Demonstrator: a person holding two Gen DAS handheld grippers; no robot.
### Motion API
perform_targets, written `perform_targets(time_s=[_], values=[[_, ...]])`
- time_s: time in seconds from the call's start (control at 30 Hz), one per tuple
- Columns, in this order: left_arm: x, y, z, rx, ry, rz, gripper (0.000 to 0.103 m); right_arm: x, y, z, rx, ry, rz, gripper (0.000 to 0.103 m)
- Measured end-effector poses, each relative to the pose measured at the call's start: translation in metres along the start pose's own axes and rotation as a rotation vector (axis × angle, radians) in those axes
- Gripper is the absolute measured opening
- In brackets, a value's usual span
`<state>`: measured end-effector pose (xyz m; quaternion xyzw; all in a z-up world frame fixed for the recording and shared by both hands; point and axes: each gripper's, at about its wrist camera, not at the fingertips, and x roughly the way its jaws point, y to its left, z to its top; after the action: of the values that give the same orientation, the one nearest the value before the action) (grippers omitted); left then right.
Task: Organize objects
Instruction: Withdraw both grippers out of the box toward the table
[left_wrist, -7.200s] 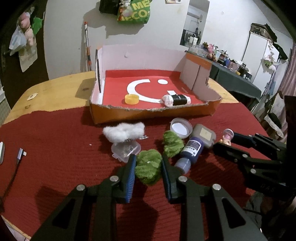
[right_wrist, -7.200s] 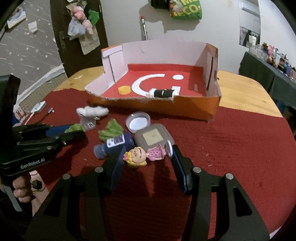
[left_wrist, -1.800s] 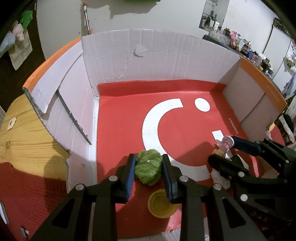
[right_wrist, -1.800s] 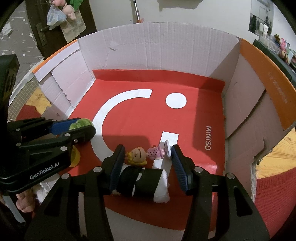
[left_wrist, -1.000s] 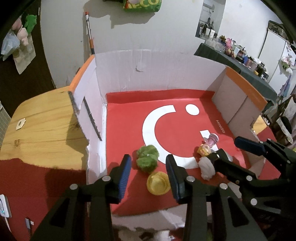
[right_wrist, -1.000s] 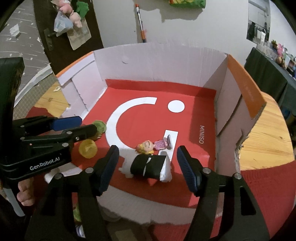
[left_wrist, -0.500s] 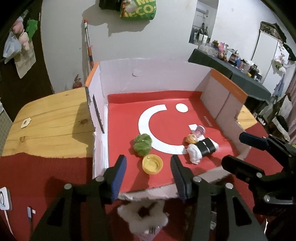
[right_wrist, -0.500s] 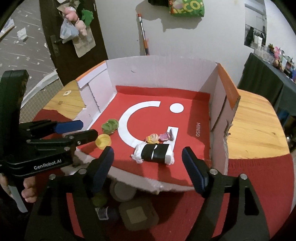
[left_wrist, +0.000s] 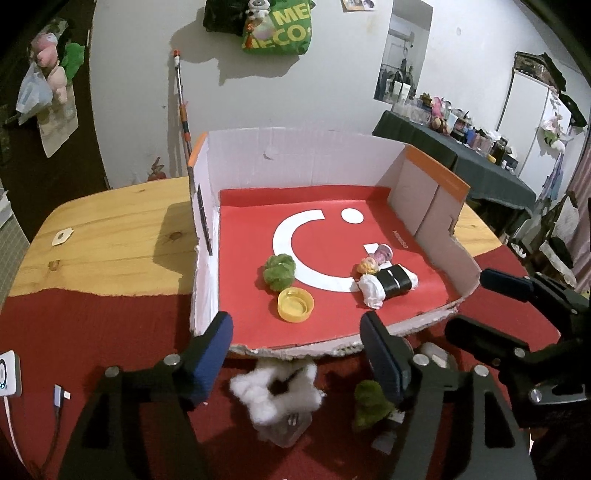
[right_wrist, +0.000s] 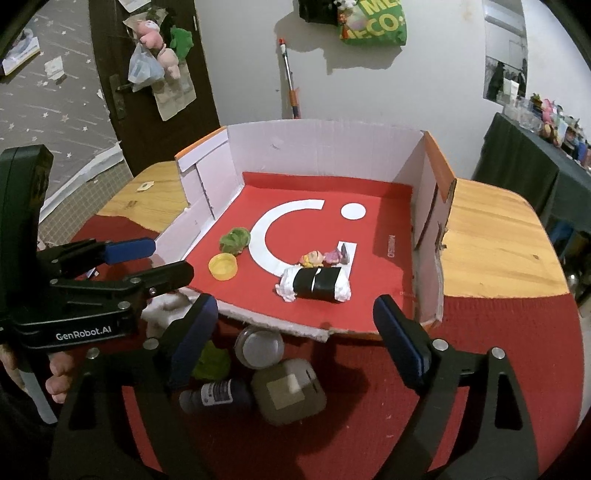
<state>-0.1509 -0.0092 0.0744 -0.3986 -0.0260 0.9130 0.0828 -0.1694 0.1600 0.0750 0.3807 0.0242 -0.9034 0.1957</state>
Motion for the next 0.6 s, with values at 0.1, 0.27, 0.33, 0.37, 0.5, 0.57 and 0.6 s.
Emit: perform_targets(time_s=[0.1, 0.27, 0.33, 0.37, 0.5, 0.57, 0.6], values=[[-0.003, 0.001, -0.004, -0.006, -0.005, 0.0, 0.081, -0.003, -0.001, -0.003, 0.004, 0.0, 0.003, 0.093], [-0.01, -0.001, -0.012, -0.003, -0.016, -0.01, 0.089, -0.011, 0.002, -0.009, -0.006, -0.012, 0.002, 0.096], [-0.012, -0.002, -0.015, 0.001, -0.021, -0.005, 0.093, -0.013, 0.003, -0.011, -0.007, -0.017, 0.006, 0.098], [-0.013, -0.003, -0.017, 0.003, -0.024, 0.0, 0.094, -0.015, 0.003, -0.012, -0.009, -0.019, 0.009, 0.098], [-0.016, -0.003, -0.022, 0.0, -0.032, 0.001, 0.097, -0.017, 0.004, -0.016, -0.014, -0.025, 0.009, 0.099], [-0.017, -0.004, -0.025, 0.0, -0.035, 0.0, 0.099, -0.018, 0.003, -0.018, -0.009, -0.027, 0.012, 0.1], [-0.018, -0.004, -0.027, 0.0, -0.036, 0.001, 0.101, -0.019, 0.003, -0.019, -0.006, -0.027, 0.015, 0.1]])
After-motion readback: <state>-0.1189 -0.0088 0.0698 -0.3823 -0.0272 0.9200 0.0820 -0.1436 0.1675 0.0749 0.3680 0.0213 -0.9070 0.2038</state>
